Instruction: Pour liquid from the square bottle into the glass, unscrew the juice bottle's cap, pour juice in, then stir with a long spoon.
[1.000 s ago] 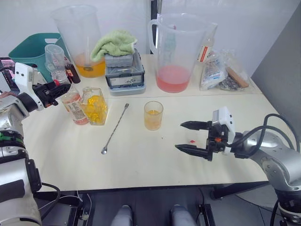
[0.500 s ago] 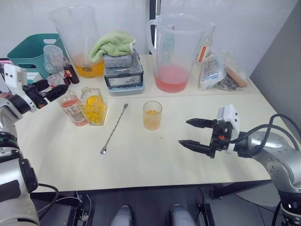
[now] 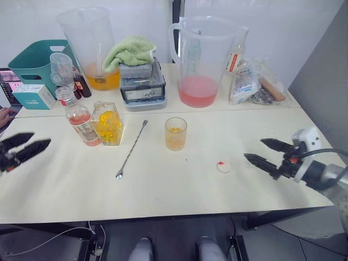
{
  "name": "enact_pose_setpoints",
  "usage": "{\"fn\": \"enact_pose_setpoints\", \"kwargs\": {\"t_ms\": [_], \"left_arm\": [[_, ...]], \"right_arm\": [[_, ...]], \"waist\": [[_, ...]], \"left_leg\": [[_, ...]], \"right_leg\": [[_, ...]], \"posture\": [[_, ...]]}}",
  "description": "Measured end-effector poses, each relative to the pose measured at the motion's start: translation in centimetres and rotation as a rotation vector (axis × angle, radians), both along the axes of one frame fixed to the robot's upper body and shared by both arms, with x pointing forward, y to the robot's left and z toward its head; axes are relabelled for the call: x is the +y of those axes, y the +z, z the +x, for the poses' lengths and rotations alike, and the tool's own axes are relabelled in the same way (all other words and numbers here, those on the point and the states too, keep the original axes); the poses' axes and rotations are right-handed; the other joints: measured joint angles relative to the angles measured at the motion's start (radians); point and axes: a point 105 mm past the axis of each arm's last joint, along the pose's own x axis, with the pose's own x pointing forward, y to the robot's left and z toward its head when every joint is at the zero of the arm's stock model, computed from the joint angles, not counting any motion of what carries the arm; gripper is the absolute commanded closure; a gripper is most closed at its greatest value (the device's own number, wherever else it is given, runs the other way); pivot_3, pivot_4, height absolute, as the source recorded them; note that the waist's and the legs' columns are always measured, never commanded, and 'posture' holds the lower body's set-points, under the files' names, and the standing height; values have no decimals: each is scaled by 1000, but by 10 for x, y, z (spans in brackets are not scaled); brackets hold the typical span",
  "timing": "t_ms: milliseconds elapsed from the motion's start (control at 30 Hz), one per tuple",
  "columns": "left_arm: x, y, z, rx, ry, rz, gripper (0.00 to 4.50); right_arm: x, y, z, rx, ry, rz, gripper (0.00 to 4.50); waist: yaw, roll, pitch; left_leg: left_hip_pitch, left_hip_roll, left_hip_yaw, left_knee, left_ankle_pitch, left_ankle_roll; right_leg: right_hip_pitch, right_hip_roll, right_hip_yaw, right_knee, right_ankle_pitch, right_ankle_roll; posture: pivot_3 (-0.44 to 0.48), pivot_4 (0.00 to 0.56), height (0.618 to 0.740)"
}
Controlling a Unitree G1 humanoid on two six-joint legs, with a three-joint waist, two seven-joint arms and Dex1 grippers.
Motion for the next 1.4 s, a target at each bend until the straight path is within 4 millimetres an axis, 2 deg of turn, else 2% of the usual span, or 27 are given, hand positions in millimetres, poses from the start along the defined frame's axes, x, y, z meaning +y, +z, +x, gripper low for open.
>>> {"fn": "enact_pose_setpoints", "kwargs": {"t_ms": [100,167,367,633,767,800,833,900,933,1000,1133,1267,1400], "left_arm": [[0,-31,-22,76,23,39,50],[-1,-43,-29,96,43,26,50],[-15,-40,-31,65,23,82,50],[-24,-37,-30,44,20,76,50],[-36,-39,-29,25,20,51,50],[-44,-39,-28,15,18,33,50],[-55,-37,-25,-4,26,10,50],[-99,-37,-12,-48,12,-61,50],[-114,-40,-7,-42,21,-77,50],[-141,-42,3,-33,50,-108,50],[-165,-42,21,-19,151,-127,50],[-191,-53,37,63,189,-106,50],[-209,-61,52,127,189,7,50]], "right_arm": [[-25,-16,-14,34,-95,-28,0],[-37,-23,-19,52,-143,-45,0],[-51,-35,-21,40,-184,-85,0],[-49,-36,-21,21,-180,-63,0],[-26,-23,-13,-25,-111,-4,0],[-17,-18,-10,-31,-77,22,0],[-5,-12,-6,-39,-27,53,0],[34,4,-2,-59,160,100,0],[48,9,-2,-57,244,108,0],[66,16,-5,-37,381,107,0],[82,19,-13,22,566,99,0],[92,26,-21,54,699,81,0],[103,27,-30,78,768,73,0]], "waist": [[14,0,0],[24,0,0],[41,0,-2],[37,0,-2],[35,0,-2],[35,1,-2],[35,1,-2],[39,1,-2],[43,1,-2],[53,0,-2],[59,-1,-3],[61,-1,-3],[64,-1,-3]], "left_leg": [[0,0,2,0,0,0],[0,0,2,1,0,0],[11,1,2,-1,-1,1],[11,1,2,-2,-1,2],[10,2,2,-2,-1,2],[10,2,3,-2,-1,2],[10,2,3,-1,-1,2],[10,2,2,0,-1,2],[9,2,1,1,-1,2],[8,1,1,2,-2,2],[8,1,1,3,-2,3],[7,1,2,3,-2,3],[7,0,2,3,-2,3]], "right_leg": [[1,0,2,-3,0,0],[1,0,2,-3,1,-2],[14,0,0,-9,2,-3],[14,0,0,-11,2,-3],[14,0,0,-11,2,-3],[15,0,0,-12,2,-3],[15,0,0,-13,3,-2],[16,0,-1,-13,3,-2],[16,0,-2,-13,3,-2],[16,0,-1,-14,3,-1],[16,0,-1,-15,4,-1],[16,0,-1,-15,4,-1],[16,0,-1,-15,4,-1]], "posture": [[0,150,740],[0,150,740],[0,150,740],[0,150,740],[0,150,740],[0,150,740],[0,150,740],[0,150,740],[0,150,740],[0,150,740],[0,150,740],[0,150,740],[0,150,740]]}}
